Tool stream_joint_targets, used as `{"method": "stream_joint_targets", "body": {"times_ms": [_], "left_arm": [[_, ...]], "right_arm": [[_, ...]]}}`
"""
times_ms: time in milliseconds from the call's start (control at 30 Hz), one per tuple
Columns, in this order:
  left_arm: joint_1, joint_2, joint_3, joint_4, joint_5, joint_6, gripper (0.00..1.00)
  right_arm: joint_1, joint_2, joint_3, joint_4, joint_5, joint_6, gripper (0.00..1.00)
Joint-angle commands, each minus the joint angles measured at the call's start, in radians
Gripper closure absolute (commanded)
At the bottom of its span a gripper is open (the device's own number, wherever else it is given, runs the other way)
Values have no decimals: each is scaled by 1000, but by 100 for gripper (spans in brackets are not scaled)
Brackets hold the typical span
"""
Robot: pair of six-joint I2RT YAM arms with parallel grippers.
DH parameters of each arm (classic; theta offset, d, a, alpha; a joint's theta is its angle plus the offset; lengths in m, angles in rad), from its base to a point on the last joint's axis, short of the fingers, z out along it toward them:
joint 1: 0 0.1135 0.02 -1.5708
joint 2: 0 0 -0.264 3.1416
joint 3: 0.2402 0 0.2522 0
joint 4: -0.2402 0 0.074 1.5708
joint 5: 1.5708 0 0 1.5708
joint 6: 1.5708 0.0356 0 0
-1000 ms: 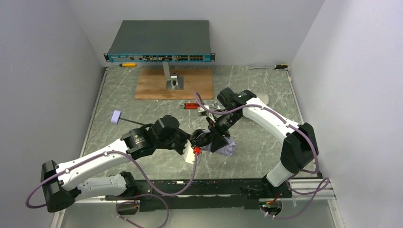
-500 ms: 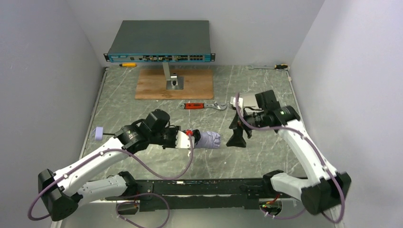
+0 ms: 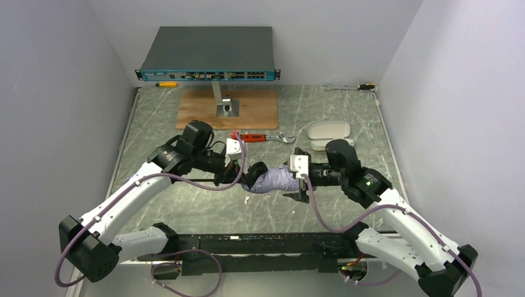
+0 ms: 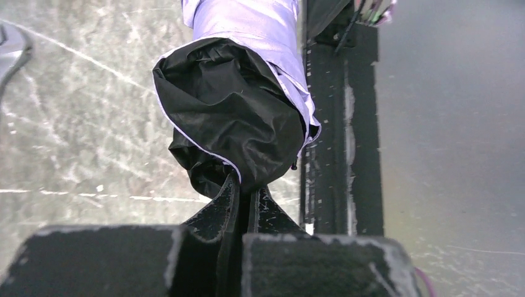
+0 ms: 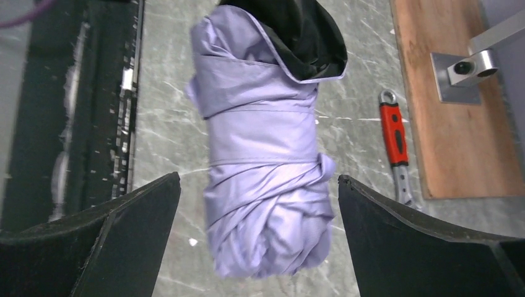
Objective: Open the umbrella
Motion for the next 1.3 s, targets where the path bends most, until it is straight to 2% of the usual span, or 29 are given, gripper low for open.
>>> {"method": "stream_joint_targets", "body": {"times_ms": [0, 67, 100, 133, 233, 267, 300, 333, 400, 467, 533, 633, 700, 900, 1000, 1100, 1267], "left_arm": [[12, 1, 67, 65, 195, -72, 100], [16, 3, 63, 77, 201, -91, 100], [19, 6, 66, 72, 208, -85, 100], [21, 9, 68, 67, 208, -81, 100], [27, 13, 87, 21, 182, -37, 100], [28, 13, 99, -8, 162, 11, 89], [28, 14, 114, -40, 131, 59, 50], [27, 13, 131, -74, 86, 104, 25], [17, -9, 148, -118, 1, 199, 2], [-14, -68, 107, -69, -111, 254, 0], [-51, -134, 63, -21, -165, 331, 0], [-179, -159, 54, -25, -272, 414, 0], [-240, -130, 70, -40, -300, 401, 0], [-261, -54, 89, -19, -254, 296, 0], [-289, 15, 95, -26, -334, 293, 0], [-307, 7, 55, 80, -431, 275, 0], [-358, -13, -1, 151, -592, 370, 0]], "right_arm": [[76, 5, -35, 138, 163, -114, 0], [116, 6, -70, 175, 219, -154, 5], [137, 12, -75, 180, 247, -174, 13], [151, 19, -75, 179, 262, -190, 26], [161, 33, -44, 151, 249, -181, 90], [160, 36, -29, 141, 234, -158, 100], [161, 43, -12, 106, 207, -145, 100], [160, 55, 10, 63, 174, -140, 100], [161, 87, 46, -11, 114, -119, 100], [160, 134, 75, -66, 68, -64, 100], [159, 212, 121, -131, 30, -17, 100], [123, 296, 186, -153, -65, 87, 100], [95, 326, 214, -141, -129, 148, 100], [20, 429, 300, -168, -313, 256, 100], [11, 471, 343, -227, -354, 255, 100], [-15, 539, 380, -314, -422, 237, 100], [-57, 668, 439, -467, -542, 179, 100]]}}
